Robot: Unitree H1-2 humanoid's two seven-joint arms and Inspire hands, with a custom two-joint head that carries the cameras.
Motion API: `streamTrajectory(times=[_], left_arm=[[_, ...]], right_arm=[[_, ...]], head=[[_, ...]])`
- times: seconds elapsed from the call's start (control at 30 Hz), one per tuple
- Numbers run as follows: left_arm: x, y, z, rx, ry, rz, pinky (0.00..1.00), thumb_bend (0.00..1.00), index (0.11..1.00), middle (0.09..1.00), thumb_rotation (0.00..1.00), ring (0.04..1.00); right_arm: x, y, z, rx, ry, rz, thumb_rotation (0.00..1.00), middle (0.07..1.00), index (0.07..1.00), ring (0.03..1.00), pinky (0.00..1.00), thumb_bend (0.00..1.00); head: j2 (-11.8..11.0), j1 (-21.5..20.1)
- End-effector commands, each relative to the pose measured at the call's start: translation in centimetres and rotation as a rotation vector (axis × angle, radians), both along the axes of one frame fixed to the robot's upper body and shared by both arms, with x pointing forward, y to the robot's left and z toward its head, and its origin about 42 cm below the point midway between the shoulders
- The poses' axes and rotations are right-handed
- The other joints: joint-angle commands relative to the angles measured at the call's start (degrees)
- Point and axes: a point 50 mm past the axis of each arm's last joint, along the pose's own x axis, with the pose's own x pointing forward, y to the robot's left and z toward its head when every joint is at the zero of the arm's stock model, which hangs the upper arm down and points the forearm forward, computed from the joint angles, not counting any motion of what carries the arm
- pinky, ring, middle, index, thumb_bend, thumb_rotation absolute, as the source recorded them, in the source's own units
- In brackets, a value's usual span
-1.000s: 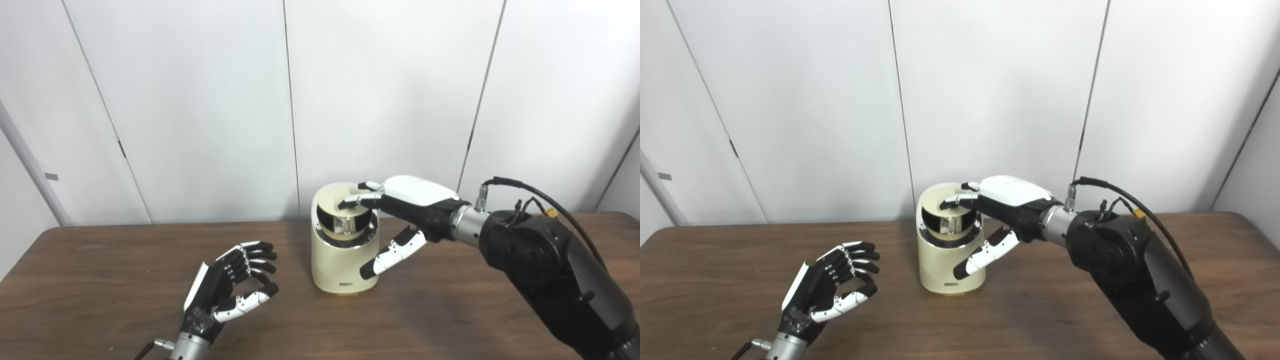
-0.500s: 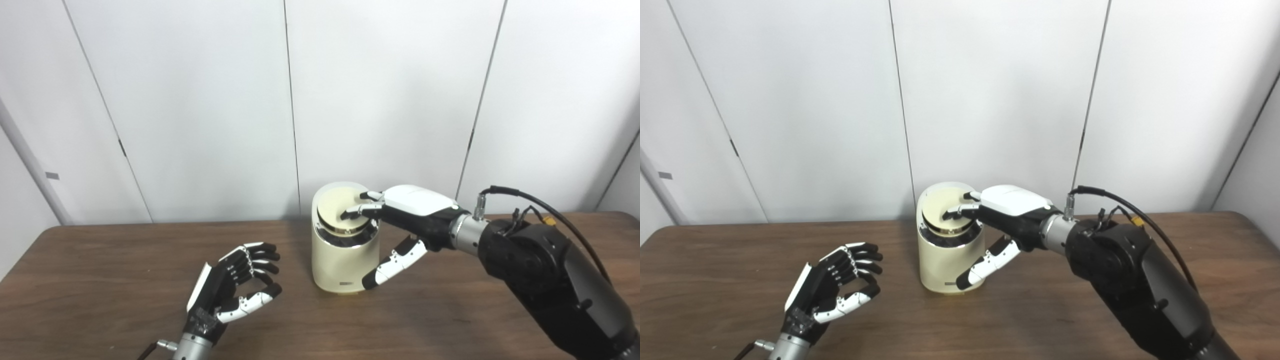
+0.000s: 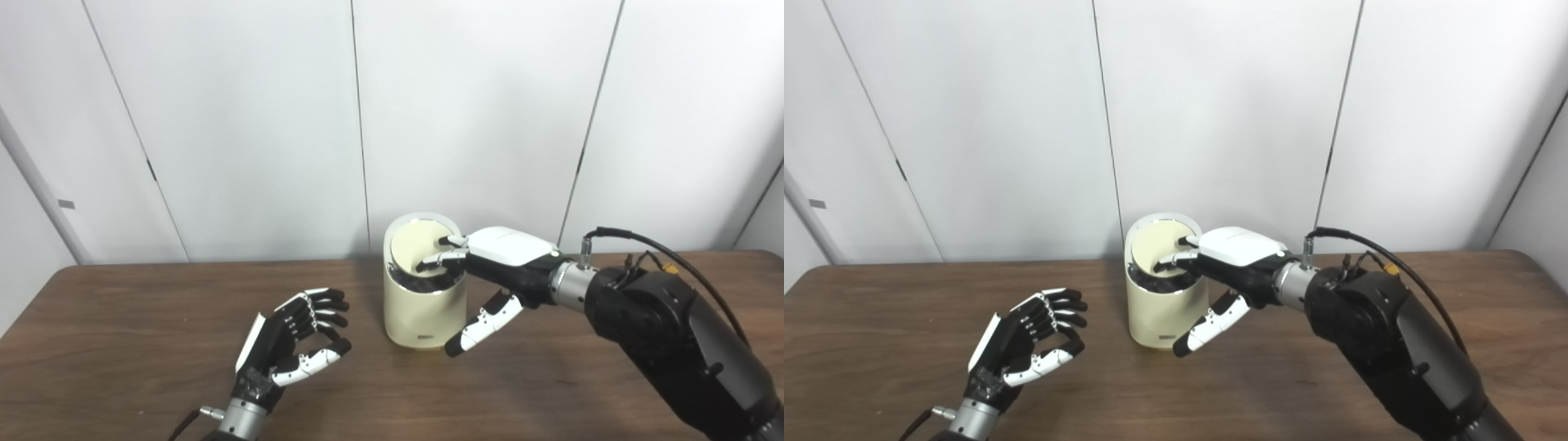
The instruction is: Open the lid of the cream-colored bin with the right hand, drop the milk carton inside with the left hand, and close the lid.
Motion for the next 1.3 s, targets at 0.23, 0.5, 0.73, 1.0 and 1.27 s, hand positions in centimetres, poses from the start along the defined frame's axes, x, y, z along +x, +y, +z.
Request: streamTrajectory(times=[0.23,0.5,0.73,1.0,1.27], left_arm=[[-1.8,-1.0,-2.3,-0.054,0.079,0.004,0.50,0.70,0.720,0.677,0.17,0.607],[-1.9,-1.0,-2.1,-0.051,0.078,0.001,0.49,0.71,0.719,0.673,0.18,0.601],[-2.1,-1.0,-2.1,-0.065,0.092,-0.002,0.50,0.71,0.725,0.680,0.18,0.614],[-2.0,-0.8,-2.1,-0.058,0.085,0.002,0.50,0.70,0.722,0.677,0.17,0.606],[-1.9,-0.8,-2.2,-0.060,0.085,0.000,0.49,0.70,0.718,0.676,0.17,0.604]], right_arm=[[-0.4,0.5,0.1,-0.119,-0.082,0.041,0.65,0.864,0.875,1.000,1.00,0.78],[-0.2,0.7,-1.3,-0.255,-0.123,0.051,0.64,0.855,0.865,1.000,1.00,0.78],[-0.5,-0.4,-0.2,-0.061,-0.171,0.039,0.60,0.827,0.844,0.994,1.00,0.77],[-0.4,-2.4,0.9,0.201,-0.205,-0.016,0.54,0.830,0.843,0.985,0.99,0.68],[-1.0,-5.0,-0.6,0.435,-0.176,-0.109,0.38,0.906,0.914,0.939,0.78,0.64]], head=[[0.48,0.27],[0.69,0.42],[0.89,0.23],[0.81,0.25],[0.54,-0.03]])
